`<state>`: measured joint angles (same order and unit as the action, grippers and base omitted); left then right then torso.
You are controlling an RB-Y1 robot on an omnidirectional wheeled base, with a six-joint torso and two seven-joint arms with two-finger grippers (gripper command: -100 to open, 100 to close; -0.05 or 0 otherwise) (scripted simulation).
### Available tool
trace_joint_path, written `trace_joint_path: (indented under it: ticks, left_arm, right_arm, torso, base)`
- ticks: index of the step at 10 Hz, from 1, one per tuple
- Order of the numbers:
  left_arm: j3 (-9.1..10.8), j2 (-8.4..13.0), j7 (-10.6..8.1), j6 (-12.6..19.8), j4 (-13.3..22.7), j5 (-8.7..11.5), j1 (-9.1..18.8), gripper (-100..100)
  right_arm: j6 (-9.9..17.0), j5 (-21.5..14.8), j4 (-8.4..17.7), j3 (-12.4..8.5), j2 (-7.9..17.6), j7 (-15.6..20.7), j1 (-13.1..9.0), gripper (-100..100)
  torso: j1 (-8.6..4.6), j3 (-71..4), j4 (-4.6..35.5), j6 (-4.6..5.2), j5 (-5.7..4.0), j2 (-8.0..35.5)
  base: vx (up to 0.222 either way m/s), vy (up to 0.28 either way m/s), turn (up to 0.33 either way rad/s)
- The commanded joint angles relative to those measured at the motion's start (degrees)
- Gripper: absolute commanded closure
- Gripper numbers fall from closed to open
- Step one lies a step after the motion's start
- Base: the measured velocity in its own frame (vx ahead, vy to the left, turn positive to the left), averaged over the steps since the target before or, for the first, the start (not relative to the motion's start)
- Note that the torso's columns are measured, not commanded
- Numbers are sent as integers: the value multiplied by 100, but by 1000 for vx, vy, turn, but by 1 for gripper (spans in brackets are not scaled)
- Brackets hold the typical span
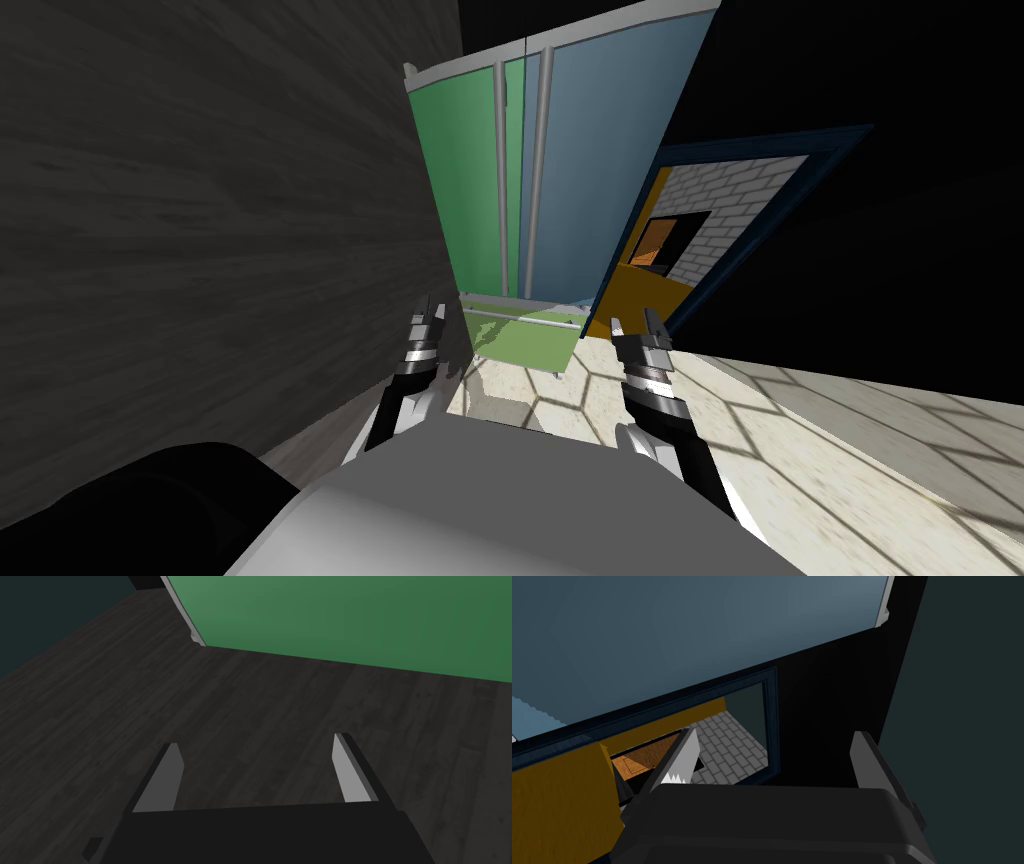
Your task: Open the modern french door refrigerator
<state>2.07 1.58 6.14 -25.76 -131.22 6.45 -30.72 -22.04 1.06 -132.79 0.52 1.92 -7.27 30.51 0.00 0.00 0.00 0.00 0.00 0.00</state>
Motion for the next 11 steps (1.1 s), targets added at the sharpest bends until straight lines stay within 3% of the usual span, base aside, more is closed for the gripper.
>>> trace_joint_path:
  ticks: [1,9,10,11]
  left_arm:
    - [0,0,0,0,0,0,0,0]
    - [0,0,0,-1,-2,0,0,0]
    - [-5,245,18,-74,140,-27,42,-100]
    - [-9,332,28,-119,229,-44,68,-100]
  right_arm:
    - [0,0,0,0,0,0,0,0]
    - [-1,0,-2,0,0,0,0,0]
    - [-1,0,-2,0,0,0,0,0]
    - [0,0,0,0,0,0,1,0]
  torso:
    - [0,-467,235,0,0,232]
    - [0,-7073,3537,0,0,3539]
    - [0,-7919,3960,0,0,3962]
    - [0,-8318,4147,0,0,4146]
  base:
    - [0,0,0]
    - [0,0,0]
    - [36,-3,-8]
    - [55,-10,-12]
